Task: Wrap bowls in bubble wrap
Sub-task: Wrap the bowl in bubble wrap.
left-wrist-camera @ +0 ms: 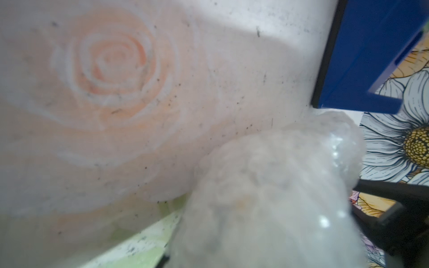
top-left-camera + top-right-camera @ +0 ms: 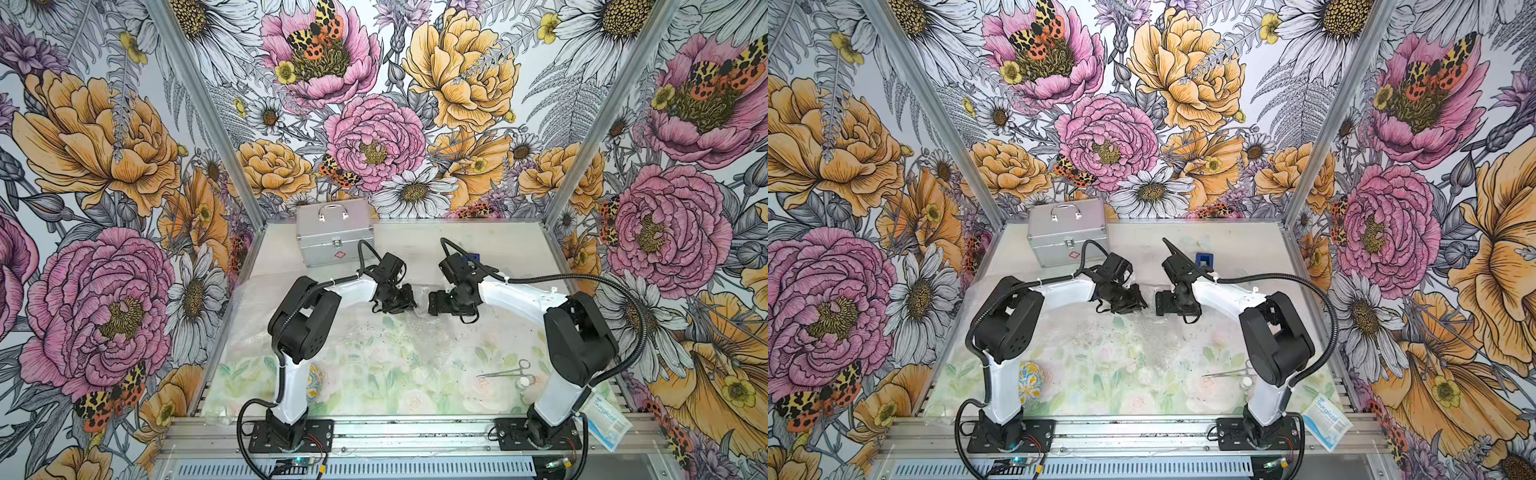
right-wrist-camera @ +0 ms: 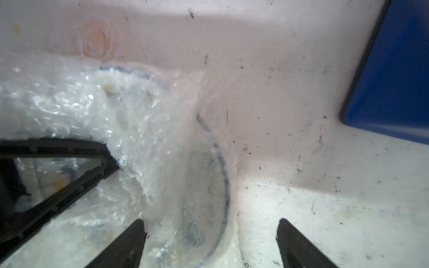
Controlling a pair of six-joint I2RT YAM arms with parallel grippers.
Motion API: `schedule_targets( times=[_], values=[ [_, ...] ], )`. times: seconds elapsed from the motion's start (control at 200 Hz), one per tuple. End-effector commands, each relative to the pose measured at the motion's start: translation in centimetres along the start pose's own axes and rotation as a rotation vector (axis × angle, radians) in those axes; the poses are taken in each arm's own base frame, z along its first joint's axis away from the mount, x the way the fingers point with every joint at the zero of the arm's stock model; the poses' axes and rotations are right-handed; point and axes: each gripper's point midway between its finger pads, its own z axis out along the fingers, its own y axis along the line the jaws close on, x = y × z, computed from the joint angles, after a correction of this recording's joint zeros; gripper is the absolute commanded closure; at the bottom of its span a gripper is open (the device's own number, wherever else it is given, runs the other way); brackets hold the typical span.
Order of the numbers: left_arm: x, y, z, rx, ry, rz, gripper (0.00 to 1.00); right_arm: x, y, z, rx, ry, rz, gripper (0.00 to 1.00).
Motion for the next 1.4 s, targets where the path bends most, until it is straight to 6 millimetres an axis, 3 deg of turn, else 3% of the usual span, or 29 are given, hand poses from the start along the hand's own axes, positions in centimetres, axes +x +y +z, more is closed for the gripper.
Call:
schedule_targets(
  times=[0.0, 0.09, 0.175, 0.4, 0.465, 0.66, 0.81, 0.901, 1.001, 1.201, 1.291, 1.396],
  values=[
    [-0.4, -1.5, -1.3, 0.054, -0.05, 0.003, 0.51, -0.4, 0.6, 0.1, -0.01, 0.007, -0.019, 0.12],
    [-0.3, -1.9, -1.9, 0.079, -0.066, -0.01, 0.36, 0.1, 0.3, 0.6, 0.002, 0.023, -0.019, 0.13],
    [0.1, -2.1, -2.0, 0.097, -0.065, -0.019, 0.28, 0.4, 0.0, 0.7, 0.011, 0.03, -0.02, 0.13],
    [2.5, -1.9, -0.8, 0.112, -0.002, -0.033, 0.28, 0.3, -0.2, 0.6, 0.017, 0.021, -0.017, 0.14],
    [3.1, -1.8, -0.5, 0.113, 0.018, -0.032, 0.35, 0.1, -0.2, 0.4, 0.019, 0.013, -0.014, 0.15],
    [3.0, -0.9, -0.2, 0.112, 0.027, -0.072, 0.77, -0.7, 0.0, -1.2, 0.012, -0.038, -0.007, 0.16],
    [1.9, -1.4, -0.3, 0.138, 0.008, -0.091, 0.84, -0.2, -0.2, -4.4, 0.026, -0.098, -0.002, 0.15],
    [1.2, -1.9, -0.2, 0.154, -0.003, -0.102, 0.87, 1.4, -0.6, -6.1, 0.062, -0.115, -0.004, 0.15],
    [0.7, -2.2, -0.2, 0.167, -0.019, -0.139, 0.89, 4.6, -0.6, -6.7, 0.07, -0.091, 0.012, 0.15],
    [-1.0, -3.1, -0.8, 0.257, -0.091, -0.333, 0.91, 11.9, 3.8, -6.7, -0.034, -0.015, 0.039, 0.14],
    [-1.4, -4.0, -0.8, 0.32, -0.107, -0.4, 0.92, 13.5, 3.7, -6.6, -0.047, 0.0, 0.105, 0.14],
    [-1.7, -4.5, -1.1, 0.352, -0.126, -0.44, 0.94, 13.7, 3.2, -6.7, -0.11, -0.026, 0.206, 0.13]
  ],
)
